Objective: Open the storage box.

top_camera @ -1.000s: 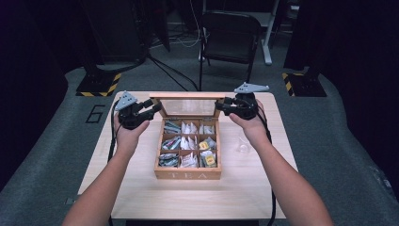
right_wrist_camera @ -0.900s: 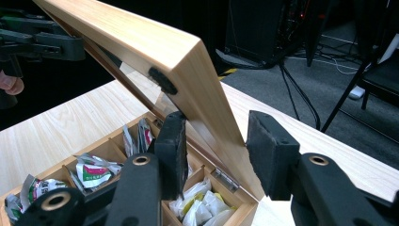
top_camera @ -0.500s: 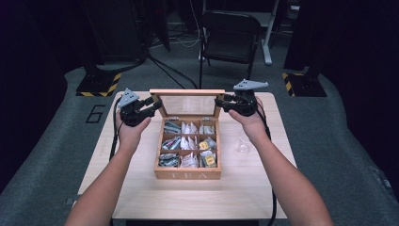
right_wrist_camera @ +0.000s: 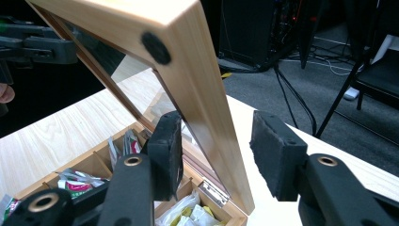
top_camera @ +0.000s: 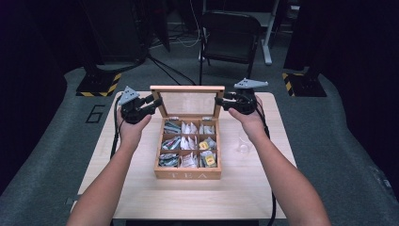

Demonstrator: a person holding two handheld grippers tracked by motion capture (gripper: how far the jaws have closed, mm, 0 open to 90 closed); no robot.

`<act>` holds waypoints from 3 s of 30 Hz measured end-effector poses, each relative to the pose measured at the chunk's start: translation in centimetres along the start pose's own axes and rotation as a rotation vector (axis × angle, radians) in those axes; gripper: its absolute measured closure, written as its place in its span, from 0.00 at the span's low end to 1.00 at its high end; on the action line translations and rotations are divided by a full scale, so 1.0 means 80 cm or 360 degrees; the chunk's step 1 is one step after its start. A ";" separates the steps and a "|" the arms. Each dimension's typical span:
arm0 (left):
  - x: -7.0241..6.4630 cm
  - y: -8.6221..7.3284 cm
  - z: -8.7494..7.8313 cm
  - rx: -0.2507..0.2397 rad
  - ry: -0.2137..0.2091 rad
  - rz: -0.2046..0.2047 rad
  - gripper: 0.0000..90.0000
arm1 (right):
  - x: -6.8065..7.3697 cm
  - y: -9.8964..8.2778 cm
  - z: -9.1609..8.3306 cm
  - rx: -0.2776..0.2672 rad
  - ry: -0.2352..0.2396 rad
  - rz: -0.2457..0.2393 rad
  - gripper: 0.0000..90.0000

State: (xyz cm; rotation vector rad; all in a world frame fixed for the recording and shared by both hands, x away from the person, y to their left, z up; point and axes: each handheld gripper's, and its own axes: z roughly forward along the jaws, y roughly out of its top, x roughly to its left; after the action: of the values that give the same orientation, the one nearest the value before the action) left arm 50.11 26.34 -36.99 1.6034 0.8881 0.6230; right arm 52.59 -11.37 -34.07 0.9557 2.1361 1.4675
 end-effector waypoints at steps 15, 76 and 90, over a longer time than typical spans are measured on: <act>0.005 0.003 0.005 0.0004 -0.0002 -0.0019 0.67 | -0.001 -0.010 0.022 0.0054 -0.0019 -0.0050 0.60; 0.018 -0.003 0.033 0.0046 0.0045 -0.0063 0.68 | -0.024 -0.039 0.060 0.0140 -0.0090 0.0046 0.71; 0.021 -0.006 0.035 0.0054 0.0075 -0.0111 0.67 | -0.028 -0.036 0.065 0.0145 -0.0098 0.0069 0.71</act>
State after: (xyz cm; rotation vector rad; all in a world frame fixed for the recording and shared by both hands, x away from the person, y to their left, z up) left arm 53.22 26.16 -38.16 1.5864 0.9901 0.6018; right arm 56.53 -10.15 -38.87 1.0718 2.1665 1.3521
